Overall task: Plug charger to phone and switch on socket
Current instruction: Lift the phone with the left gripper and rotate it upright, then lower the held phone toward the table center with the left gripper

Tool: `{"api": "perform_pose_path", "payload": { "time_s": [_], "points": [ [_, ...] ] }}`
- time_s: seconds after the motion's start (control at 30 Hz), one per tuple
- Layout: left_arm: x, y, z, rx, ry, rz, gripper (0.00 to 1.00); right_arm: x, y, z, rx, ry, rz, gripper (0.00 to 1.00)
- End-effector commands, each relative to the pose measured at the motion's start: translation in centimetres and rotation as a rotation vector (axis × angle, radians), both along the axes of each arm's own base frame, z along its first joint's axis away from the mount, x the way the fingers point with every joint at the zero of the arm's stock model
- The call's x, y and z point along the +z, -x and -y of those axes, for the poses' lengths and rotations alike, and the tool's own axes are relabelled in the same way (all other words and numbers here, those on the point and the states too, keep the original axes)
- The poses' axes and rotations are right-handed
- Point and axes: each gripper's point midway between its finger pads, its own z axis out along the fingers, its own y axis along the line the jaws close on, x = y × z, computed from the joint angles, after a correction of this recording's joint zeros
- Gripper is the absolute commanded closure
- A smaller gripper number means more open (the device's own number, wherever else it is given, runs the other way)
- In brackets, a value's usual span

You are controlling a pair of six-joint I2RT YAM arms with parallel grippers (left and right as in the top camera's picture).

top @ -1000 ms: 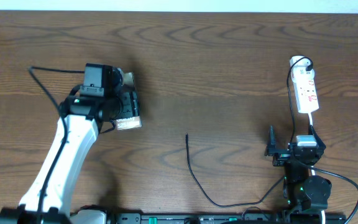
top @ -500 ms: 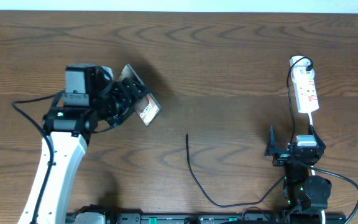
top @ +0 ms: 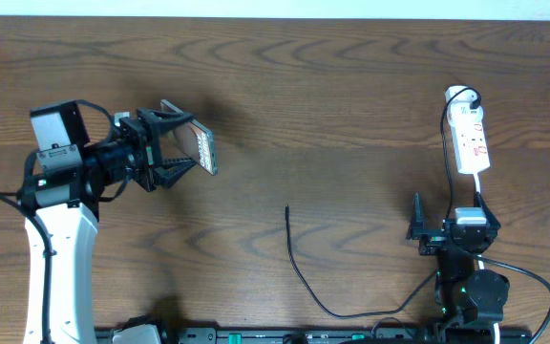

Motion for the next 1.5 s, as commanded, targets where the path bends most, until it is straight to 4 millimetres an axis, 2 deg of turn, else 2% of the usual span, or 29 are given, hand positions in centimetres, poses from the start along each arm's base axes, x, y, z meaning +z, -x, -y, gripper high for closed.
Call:
{"api": "perform_pose_path", "payload": {
  "time_s": [0.0,1.13,1.27,1.47],
  "points": [
    [2.8,0.5,0.4,0.033,0.161,-0.096,0.92,-0.2,0.0,-0.2,0.01,-0.007,-0.006,0.01],
    [2.7,0.5,0.3,0.034,0.159,-0.097,0.93,-0.2,0.0,-0.2,0.01,-0.007,-0.006,0.01],
    [1.9,-0.1,-0.4,0.073,0.093,-0.08,0.92,-0.2,0.0,-0.2,0.01,-0.007,-0.006,0.01],
    [-0.7,-0.3,-1.9,0.152,-0.037,-0.116,0.92,-0.2,0.0,-0.2,0.01,-0.007,-0.006,0.01]
  ]
}}
